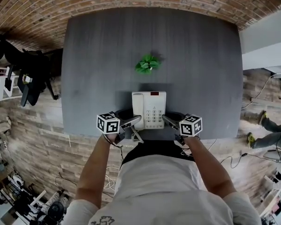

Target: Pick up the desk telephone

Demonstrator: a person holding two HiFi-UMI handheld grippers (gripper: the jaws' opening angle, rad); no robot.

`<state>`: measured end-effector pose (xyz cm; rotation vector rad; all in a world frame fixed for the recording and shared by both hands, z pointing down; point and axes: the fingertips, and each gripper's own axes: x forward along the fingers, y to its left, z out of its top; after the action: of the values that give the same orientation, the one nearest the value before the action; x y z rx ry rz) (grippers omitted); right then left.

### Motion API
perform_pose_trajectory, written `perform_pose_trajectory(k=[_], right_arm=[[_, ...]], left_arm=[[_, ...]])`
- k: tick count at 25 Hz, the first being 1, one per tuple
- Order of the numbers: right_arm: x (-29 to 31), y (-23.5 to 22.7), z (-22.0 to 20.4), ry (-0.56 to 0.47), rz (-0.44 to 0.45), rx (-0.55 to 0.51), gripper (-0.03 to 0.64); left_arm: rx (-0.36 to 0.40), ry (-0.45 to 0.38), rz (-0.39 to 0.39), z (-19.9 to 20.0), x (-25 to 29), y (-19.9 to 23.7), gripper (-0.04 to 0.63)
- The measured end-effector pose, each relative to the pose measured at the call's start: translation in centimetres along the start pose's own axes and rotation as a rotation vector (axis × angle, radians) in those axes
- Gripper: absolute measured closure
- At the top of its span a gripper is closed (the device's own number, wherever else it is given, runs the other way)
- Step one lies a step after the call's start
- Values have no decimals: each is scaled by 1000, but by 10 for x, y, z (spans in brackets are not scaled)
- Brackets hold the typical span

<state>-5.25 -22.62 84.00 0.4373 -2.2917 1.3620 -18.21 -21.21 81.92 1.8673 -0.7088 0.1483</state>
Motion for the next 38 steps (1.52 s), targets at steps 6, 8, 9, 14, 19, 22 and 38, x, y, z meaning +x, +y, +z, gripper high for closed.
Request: perform_pose_trajectory(k=[6, 8, 9, 14, 19, 22, 38], right_arm=[[-15, 23, 5, -19, -8, -39, 543], [-22, 32, 8, -39, -14, -59, 545], [-25, 36, 10, -50, -19, -69, 545], [-39, 64, 17, -104, -37, -120, 546], [-54, 96, 17, -158, -54, -167, 548], [-65, 112, 15, -190, -59, -186, 548], [-131, 129, 5, -236, -17, -249, 548]], left_arm=[[46, -8, 4, 2, -14, -25, 296], [70, -10, 0, 4, -19, -34, 296], [84, -14, -1, 6, -22, -39, 296], [137, -36, -7, 7, -41, -63, 298], [195, -52, -18, 6, -62, -89, 300], [236, -55, -20, 6, -72, -106, 301], [295, -127, 41, -10, -61, -181, 301]])
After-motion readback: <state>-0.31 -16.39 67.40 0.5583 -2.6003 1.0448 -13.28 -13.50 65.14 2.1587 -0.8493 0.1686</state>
